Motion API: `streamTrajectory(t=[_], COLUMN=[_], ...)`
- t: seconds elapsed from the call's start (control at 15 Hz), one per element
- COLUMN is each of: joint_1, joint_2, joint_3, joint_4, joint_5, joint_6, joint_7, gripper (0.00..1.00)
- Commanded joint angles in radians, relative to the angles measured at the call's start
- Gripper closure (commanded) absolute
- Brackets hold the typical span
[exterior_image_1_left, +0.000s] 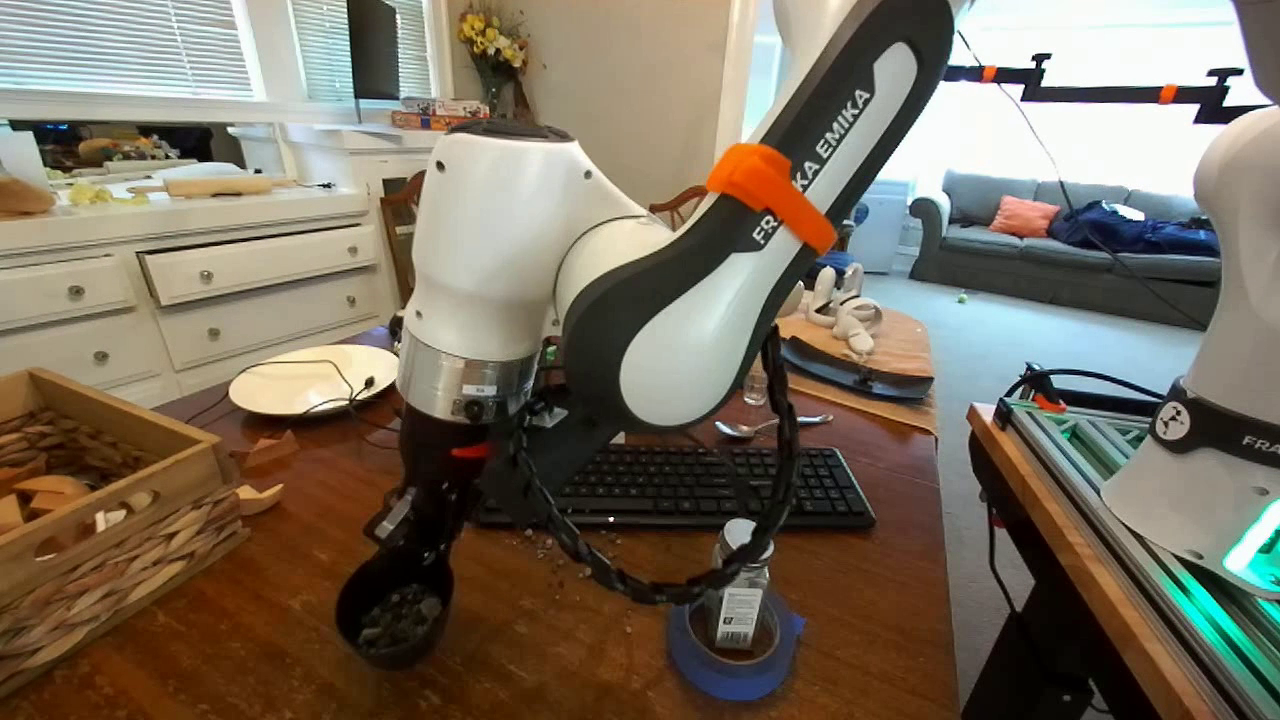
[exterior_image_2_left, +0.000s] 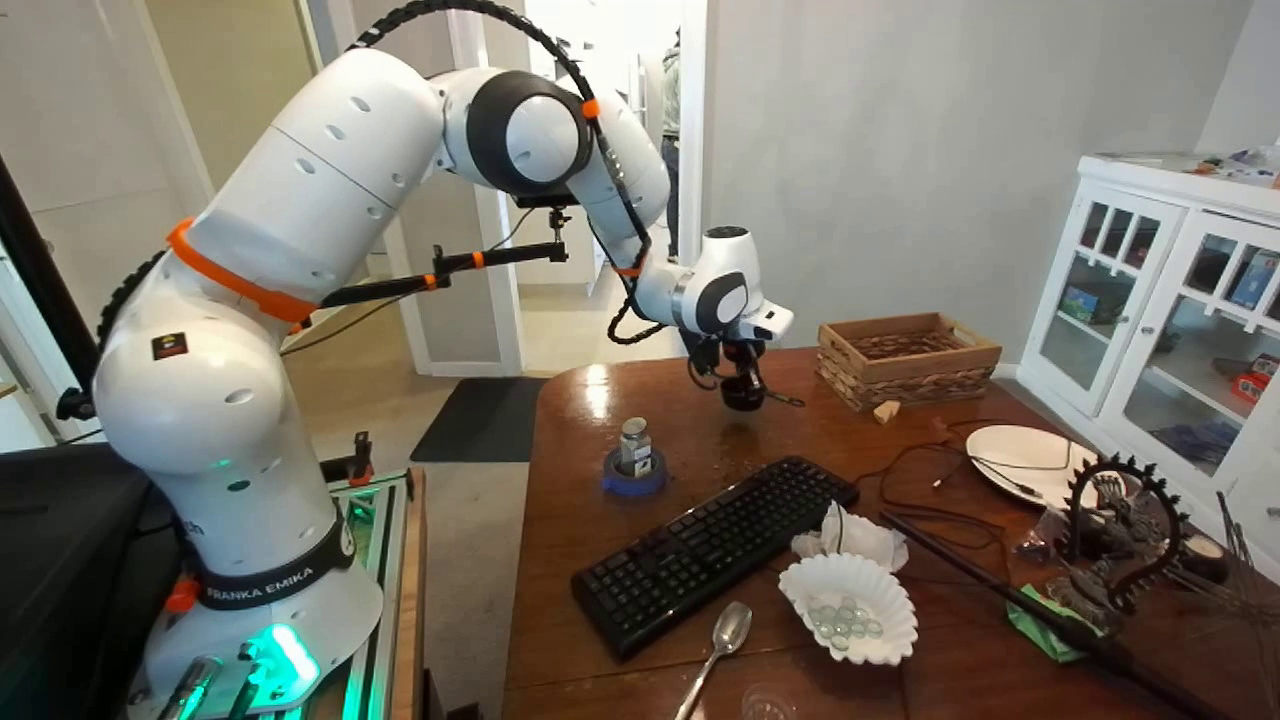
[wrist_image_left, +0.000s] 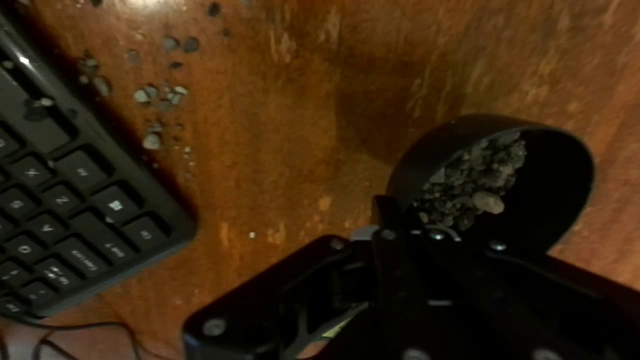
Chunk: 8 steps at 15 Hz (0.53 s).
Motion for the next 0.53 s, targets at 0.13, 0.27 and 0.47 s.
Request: streamTrajectory(t=[0.13,0.27,0.47], joint_1=[-0.081,-0.093,-0.088], joint_2=[-0.034,-0.032,-0.033], joint_3=[0.142,0.167,0.167], joint_4=[-0.067,-0.071,-0.089], joint_5=[0.114,0.124,0.109], joint_6=[0.049,0.037,0.056], joint_7=[-0.385,-0.488,-0.58], gripper=[0.99,0.99,0.99])
